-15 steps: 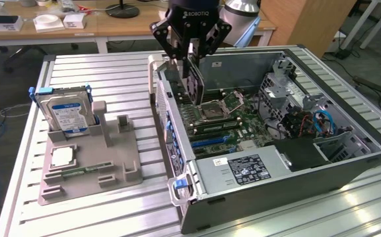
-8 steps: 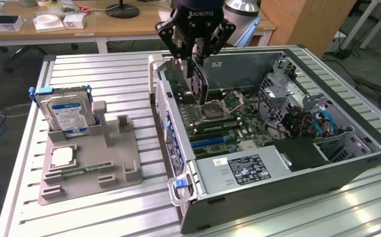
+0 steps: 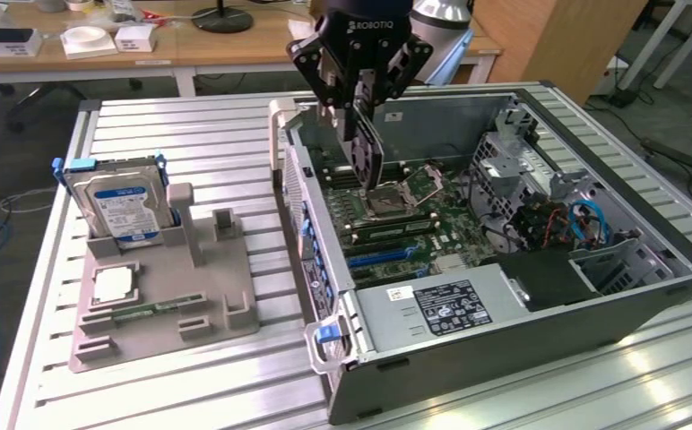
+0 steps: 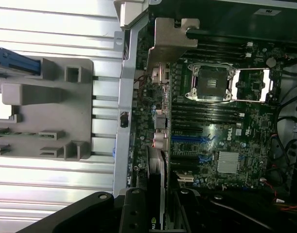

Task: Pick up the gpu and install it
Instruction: 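Pick up the gpu and move the gpu toward the slot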

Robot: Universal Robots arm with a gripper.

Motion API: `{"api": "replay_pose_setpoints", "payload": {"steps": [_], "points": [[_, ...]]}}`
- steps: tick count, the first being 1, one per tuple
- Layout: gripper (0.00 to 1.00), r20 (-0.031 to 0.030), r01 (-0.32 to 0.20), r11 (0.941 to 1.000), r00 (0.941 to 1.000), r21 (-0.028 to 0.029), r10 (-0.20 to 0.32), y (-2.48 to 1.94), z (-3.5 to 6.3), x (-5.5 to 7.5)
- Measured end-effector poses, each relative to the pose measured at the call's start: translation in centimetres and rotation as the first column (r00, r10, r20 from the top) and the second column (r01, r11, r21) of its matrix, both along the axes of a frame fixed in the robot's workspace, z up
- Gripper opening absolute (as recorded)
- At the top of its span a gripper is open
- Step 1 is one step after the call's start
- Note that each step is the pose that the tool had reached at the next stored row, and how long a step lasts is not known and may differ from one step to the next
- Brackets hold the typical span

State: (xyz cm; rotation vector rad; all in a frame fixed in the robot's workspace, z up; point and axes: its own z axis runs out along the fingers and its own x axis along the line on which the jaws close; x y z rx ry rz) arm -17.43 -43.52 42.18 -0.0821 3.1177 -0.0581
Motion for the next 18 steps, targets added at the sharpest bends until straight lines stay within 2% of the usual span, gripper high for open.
{"api": "replay_pose_setpoints", "payload": {"steps": [18], "points": [[0.27,-0.0001,0.000,1.0000,1.0000,-0.0001,0.000,0.00,-0.02,0.51]]}}
